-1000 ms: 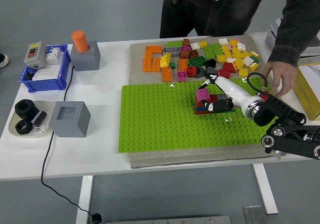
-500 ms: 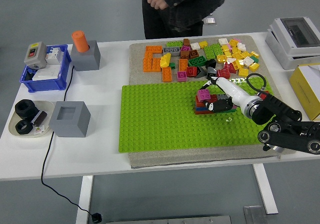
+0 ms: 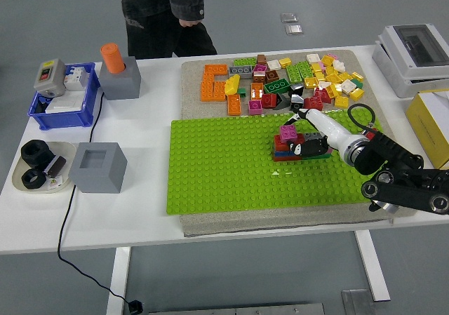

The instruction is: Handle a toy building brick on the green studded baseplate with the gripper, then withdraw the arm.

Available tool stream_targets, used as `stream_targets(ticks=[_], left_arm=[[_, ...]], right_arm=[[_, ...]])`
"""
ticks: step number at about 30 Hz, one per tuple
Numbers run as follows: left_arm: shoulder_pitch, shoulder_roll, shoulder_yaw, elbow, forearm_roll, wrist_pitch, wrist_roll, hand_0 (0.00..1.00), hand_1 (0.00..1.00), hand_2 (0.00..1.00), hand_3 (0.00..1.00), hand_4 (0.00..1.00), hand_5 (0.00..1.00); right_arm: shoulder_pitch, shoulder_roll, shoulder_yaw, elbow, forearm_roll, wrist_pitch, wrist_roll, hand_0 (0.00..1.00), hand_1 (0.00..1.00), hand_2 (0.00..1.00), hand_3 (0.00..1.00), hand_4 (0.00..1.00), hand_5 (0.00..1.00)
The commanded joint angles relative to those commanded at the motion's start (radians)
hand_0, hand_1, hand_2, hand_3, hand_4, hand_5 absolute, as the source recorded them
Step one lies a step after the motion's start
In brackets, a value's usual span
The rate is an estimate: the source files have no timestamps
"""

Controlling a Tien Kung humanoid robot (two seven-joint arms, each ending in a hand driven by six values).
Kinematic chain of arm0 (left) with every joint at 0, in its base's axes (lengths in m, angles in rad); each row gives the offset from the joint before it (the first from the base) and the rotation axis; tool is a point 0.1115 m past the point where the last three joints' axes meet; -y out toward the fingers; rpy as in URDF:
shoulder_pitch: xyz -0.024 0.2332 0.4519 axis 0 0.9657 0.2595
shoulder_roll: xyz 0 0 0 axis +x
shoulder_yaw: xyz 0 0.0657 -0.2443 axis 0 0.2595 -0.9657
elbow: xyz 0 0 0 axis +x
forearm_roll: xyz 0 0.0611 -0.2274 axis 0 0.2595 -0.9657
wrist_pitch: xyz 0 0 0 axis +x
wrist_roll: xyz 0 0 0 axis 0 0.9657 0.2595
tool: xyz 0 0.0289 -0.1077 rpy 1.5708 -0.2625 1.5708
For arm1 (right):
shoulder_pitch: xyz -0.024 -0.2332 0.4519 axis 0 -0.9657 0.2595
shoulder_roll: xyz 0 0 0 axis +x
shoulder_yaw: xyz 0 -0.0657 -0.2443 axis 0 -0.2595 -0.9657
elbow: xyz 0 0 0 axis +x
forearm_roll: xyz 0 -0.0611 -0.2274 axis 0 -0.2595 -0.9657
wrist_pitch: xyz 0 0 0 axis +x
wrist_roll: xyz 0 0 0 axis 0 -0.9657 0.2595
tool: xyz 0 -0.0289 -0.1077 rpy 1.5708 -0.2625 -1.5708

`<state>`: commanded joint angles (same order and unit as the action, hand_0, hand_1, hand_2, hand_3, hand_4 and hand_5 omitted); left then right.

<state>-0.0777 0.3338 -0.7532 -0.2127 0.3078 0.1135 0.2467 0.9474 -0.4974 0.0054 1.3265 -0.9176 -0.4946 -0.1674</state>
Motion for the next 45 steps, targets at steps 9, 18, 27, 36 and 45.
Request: stream_targets(ticks=[9,18,27,36,45], left_arm=[[0.000,-0.001,0.000,0.000,0.000,0.000,-0.001,0.808,0.805,0.791,0.751,0.858,0.554],[0.000,0.000,0.000,0.000,0.000,0.000,-0.001,0.808,0.805,0.789,0.751,0.857,0.558],[0.000,0.000,-0.001,0.000,0.003,0.000,-0.001,0.807,0.805,0.788,0.750,0.855,0.565],[-0.001,0.001,-0.002,0.001,0.003,0.000,-0.002,0.807,0.805,0.787,0.750,0.855,0.568],[-0.002,0.002,-0.003,0.001,0.005,0.000,-0.003,0.806,0.805,0.786,0.749,0.854,0.568]], right_arm=[[0.000,0.003,-0.001,0.005,0.003,-0.003,0.003,0.954,0.998,0.972,0.580,0.523,0.040],[0.000,0.007,0.000,0.001,0.007,0.001,0.003,0.954,0.998,0.972,0.579,0.524,0.040],[-0.001,0.011,0.007,-0.009,0.011,0.015,-0.006,0.954,0.998,0.972,0.593,0.527,0.041],[-0.002,0.014,0.013,-0.013,0.010,0.025,-0.012,0.954,0.998,0.973,0.593,0.529,0.043],[-0.002,0.014,0.018,-0.012,0.008,0.031,-0.017,0.955,0.998,0.976,0.663,0.533,0.045]])
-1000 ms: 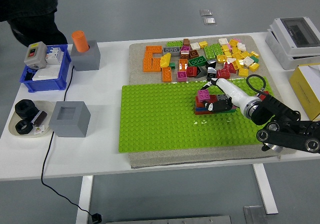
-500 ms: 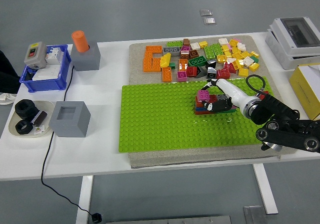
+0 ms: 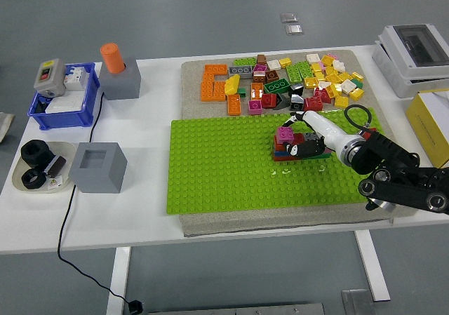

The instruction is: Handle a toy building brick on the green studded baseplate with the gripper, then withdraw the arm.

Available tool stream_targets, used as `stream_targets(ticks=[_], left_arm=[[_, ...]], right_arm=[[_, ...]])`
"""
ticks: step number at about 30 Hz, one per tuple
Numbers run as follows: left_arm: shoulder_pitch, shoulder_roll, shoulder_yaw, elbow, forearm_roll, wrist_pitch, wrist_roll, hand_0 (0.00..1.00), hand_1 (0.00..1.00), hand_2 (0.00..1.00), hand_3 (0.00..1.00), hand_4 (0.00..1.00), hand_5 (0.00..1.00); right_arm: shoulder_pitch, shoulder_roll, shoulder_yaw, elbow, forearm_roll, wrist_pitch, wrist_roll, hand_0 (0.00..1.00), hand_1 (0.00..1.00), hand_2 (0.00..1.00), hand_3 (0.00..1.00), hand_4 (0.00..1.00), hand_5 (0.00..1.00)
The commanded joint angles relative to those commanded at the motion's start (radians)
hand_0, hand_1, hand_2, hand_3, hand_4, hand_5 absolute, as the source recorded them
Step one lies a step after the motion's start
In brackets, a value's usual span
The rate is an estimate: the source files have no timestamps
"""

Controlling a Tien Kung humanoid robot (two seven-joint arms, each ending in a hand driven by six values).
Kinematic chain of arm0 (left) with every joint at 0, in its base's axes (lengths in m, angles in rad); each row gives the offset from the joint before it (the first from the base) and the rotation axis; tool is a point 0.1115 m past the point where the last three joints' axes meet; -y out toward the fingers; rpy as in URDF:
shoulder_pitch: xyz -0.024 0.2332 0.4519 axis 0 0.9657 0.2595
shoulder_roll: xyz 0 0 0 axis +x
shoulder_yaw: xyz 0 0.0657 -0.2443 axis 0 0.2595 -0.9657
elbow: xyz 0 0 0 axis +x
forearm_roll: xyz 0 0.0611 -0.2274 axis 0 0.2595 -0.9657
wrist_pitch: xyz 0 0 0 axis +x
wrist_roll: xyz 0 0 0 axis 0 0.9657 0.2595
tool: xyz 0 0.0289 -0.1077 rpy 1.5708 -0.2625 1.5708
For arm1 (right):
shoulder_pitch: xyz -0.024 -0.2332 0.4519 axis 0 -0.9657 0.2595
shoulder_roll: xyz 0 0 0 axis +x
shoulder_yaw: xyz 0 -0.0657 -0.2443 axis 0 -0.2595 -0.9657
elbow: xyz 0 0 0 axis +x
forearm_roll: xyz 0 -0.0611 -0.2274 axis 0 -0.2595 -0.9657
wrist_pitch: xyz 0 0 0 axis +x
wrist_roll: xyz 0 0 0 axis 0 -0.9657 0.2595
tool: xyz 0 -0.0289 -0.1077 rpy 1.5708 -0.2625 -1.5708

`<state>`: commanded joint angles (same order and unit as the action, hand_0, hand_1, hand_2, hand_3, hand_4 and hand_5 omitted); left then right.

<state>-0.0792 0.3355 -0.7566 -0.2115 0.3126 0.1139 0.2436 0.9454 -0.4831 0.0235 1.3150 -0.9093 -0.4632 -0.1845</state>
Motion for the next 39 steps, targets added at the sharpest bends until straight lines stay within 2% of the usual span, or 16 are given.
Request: stream_targets(ticks=[39], left_arm=[[-0.001,0.000,0.002,0.001,0.000,-0.002,-0.006,0.806,0.801,0.784,0.742,0.848,0.568]], right_arm=[[0.000,0.001,0.012,0.002,0.001,0.022,-0.013,0.962,0.998,0.991,0.673,0.594,0.065]])
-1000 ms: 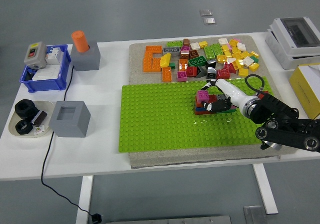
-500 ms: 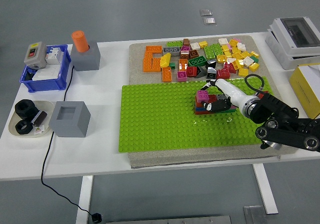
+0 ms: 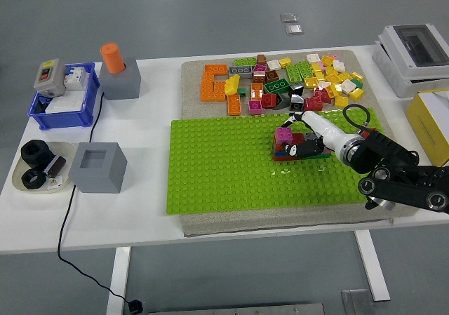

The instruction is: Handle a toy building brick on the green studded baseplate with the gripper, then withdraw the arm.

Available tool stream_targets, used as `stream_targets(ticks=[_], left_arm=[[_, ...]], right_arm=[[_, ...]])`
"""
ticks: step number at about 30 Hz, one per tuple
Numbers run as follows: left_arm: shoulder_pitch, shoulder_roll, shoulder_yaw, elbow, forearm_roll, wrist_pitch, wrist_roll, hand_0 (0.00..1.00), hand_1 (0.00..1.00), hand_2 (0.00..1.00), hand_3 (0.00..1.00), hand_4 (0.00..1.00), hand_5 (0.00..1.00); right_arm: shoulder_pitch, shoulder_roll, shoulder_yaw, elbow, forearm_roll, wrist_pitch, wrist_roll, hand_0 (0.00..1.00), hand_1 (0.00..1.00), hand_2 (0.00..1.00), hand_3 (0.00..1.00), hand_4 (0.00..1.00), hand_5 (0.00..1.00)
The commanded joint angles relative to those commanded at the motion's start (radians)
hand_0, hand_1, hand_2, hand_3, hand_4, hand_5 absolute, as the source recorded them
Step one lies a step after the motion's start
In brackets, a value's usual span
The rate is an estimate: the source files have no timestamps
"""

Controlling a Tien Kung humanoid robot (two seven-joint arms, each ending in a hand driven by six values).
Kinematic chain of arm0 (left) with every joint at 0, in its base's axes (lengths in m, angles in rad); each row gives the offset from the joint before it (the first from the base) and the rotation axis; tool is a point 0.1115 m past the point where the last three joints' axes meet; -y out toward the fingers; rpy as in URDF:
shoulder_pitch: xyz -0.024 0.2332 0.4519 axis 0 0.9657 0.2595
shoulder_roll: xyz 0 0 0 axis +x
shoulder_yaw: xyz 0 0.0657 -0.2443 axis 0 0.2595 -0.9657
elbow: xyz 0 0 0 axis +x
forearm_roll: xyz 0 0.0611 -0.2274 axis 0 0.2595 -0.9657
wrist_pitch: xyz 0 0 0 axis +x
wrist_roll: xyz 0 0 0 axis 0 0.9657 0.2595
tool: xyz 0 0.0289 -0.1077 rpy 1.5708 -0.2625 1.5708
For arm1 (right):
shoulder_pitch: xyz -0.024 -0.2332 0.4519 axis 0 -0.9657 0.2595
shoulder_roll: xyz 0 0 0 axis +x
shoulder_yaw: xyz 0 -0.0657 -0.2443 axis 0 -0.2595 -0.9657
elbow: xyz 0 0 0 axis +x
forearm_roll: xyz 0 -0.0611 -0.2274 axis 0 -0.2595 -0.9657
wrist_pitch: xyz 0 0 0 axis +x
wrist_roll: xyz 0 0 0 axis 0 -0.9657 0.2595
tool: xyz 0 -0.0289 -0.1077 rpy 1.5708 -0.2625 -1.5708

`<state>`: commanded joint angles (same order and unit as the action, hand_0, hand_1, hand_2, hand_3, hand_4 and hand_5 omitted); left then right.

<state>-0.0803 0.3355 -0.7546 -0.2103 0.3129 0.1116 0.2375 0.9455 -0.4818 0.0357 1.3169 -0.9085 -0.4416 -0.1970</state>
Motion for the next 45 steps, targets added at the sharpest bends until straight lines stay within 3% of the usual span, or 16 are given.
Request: stream_targets(ticks=[45], left_arm=[[0.000,0.000,0.002,0.000,0.001,-0.004,0.001,0.803,0.800,0.776,0.730,0.845,0.560]], right_arm=[[-0.001,-0.002,0.005,0.003,0.001,0.014,-0.007,0.973,0.998,0.998,0.686,0.683,0.080]])
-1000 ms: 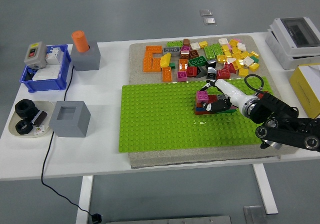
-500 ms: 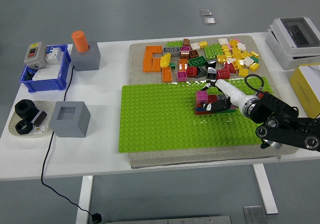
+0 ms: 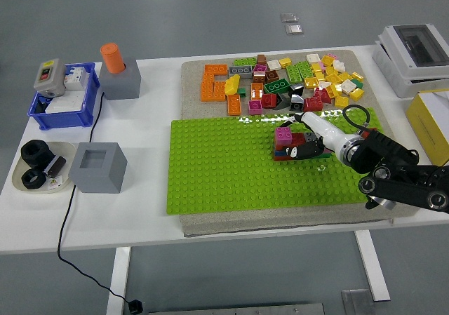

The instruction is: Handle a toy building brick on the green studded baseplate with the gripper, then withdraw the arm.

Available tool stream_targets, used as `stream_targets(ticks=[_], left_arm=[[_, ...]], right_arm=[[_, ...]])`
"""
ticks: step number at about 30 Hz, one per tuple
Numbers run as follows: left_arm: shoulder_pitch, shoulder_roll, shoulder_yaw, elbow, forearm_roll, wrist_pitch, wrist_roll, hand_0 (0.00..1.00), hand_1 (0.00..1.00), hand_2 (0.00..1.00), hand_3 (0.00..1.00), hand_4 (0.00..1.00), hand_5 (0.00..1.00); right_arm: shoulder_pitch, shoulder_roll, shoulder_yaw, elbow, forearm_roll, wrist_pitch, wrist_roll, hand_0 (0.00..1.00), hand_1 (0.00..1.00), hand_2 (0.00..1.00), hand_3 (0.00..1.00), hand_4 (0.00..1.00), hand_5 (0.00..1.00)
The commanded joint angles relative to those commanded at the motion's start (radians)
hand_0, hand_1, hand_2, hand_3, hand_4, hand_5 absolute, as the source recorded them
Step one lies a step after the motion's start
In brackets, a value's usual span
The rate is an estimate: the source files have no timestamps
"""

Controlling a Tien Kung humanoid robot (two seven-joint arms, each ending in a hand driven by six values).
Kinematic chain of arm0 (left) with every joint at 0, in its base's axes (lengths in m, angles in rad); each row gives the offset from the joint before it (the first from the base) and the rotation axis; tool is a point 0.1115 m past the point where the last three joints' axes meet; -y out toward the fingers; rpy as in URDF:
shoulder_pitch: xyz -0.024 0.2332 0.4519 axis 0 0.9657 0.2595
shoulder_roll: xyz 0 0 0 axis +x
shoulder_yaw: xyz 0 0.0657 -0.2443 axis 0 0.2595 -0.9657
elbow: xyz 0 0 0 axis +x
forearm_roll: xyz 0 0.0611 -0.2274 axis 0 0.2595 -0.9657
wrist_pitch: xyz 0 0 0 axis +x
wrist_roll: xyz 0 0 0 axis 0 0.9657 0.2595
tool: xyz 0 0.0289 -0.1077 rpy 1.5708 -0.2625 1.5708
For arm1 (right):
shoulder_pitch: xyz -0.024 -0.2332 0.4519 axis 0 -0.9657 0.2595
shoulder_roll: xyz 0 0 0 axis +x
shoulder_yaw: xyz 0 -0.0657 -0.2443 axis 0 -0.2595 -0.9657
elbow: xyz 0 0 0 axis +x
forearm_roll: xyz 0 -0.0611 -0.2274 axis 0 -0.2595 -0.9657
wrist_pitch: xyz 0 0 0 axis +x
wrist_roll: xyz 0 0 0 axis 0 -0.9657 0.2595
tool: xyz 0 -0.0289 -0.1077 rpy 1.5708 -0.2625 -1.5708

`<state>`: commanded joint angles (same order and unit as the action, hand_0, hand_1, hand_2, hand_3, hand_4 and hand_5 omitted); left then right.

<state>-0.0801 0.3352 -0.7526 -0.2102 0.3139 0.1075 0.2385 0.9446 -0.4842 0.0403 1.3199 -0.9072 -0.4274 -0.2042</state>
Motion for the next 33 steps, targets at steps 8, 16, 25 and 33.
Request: stream_targets(ticks=[8,16,25,33], left_arm=[[0.001,-0.001,0.001,0.000,-0.001,-0.003,0.001,0.803,0.800,0.777,0.728,0.844,0.557],[0.005,-0.004,-0.004,0.001,-0.001,-0.009,0.001,0.804,0.800,0.778,0.727,0.845,0.556],[0.005,-0.003,-0.011,0.001,0.010,-0.012,0.003,0.805,0.802,0.778,0.722,0.850,0.555],[0.003,-0.002,-0.014,0.001,0.017,-0.014,0.004,0.805,0.802,0.778,0.718,0.846,0.552]], right_arm=[[-0.001,-0.013,-0.019,0.018,0.003,-0.026,0.021,0.973,0.998,0.998,0.696,0.692,0.078],[-0.002,-0.024,-0.034,0.033,-0.001,-0.051,0.032,0.974,0.998,0.998,0.720,0.707,0.073],[-0.005,-0.024,-0.031,0.030,0.000,-0.056,0.033,0.982,0.998,0.998,0.794,0.730,0.082],[-0.005,-0.018,-0.030,0.017,0.008,-0.053,0.033,0.982,0.998,0.998,0.801,0.754,0.099]])
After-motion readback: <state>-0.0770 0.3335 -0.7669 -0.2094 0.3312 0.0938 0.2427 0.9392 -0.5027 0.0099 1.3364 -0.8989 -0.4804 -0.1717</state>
